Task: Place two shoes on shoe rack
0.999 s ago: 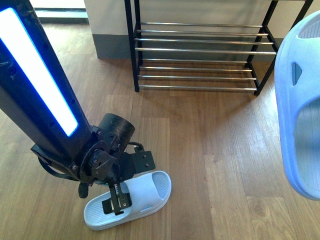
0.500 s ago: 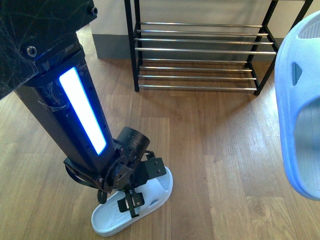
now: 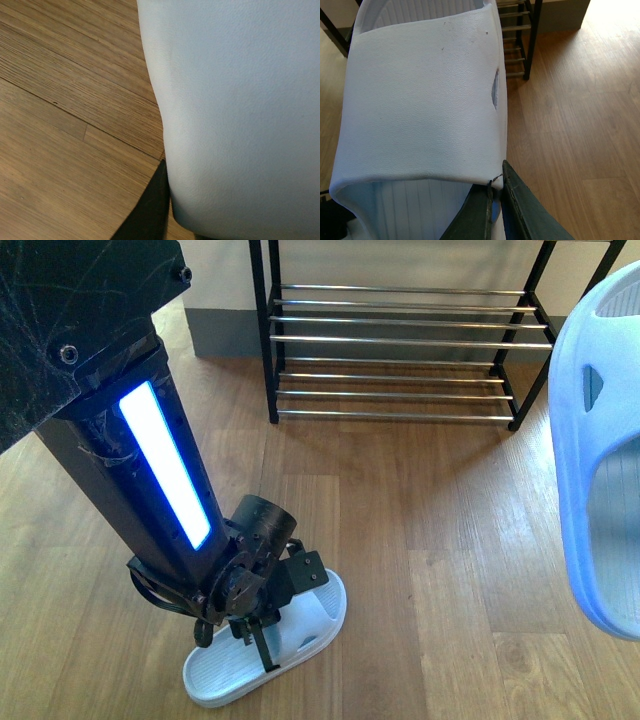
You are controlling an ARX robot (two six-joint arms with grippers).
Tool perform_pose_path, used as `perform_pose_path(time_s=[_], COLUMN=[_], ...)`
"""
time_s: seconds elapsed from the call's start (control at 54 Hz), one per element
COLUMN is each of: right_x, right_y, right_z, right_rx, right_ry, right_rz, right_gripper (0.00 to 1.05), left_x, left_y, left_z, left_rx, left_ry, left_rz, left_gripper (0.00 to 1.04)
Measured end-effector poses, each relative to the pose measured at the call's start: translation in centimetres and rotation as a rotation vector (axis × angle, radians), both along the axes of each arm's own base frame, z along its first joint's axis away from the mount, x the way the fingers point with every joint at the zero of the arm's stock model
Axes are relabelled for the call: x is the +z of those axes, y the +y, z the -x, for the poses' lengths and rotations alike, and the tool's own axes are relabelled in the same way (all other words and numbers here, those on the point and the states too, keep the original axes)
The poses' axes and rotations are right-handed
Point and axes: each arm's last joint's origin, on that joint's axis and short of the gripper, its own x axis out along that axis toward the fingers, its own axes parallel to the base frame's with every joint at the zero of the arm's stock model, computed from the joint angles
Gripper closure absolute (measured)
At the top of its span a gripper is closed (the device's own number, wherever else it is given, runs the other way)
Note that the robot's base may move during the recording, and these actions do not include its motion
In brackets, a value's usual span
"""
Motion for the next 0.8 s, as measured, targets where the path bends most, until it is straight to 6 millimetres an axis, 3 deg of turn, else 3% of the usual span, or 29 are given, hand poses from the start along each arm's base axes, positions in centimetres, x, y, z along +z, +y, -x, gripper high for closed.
perform_pose_path(time_s=[0.056,0.389,0.481,0.648,0.796], right_x=[0.0,0.0,0.0,0.0,0.0], right_y=[0.0,0.0,0.0,0.0,0.0], right_z=[0.0,0.0,0.0,0.0,0.0], right_rx=[0.000,0.000,0.000,0.000,0.000], right_ry=[0.000,0.000,0.000,0.000,0.000], right_rz=[0.000,0.000,0.000,0.000,0.000], right_gripper=[1.03,1.03,1.03,1.03,1.03], left_x=[0.0,0.8,2.8,8.2,12.3], left_y=[0.1,1.7,2.1,3.0,4.6], left_z=[-0.1,0.1,-0.2,-0.8,-0.3], left_rx=[0.012,0.120,0.184,0.273,0.382], left_ry=[-0.008,-0.060,-0.116,-0.236,-0.329], left_rz=[0.004,0.041,0.095,0.196,0.224], left_gripper=[1.03,1.03,1.03,1.03,1.03])
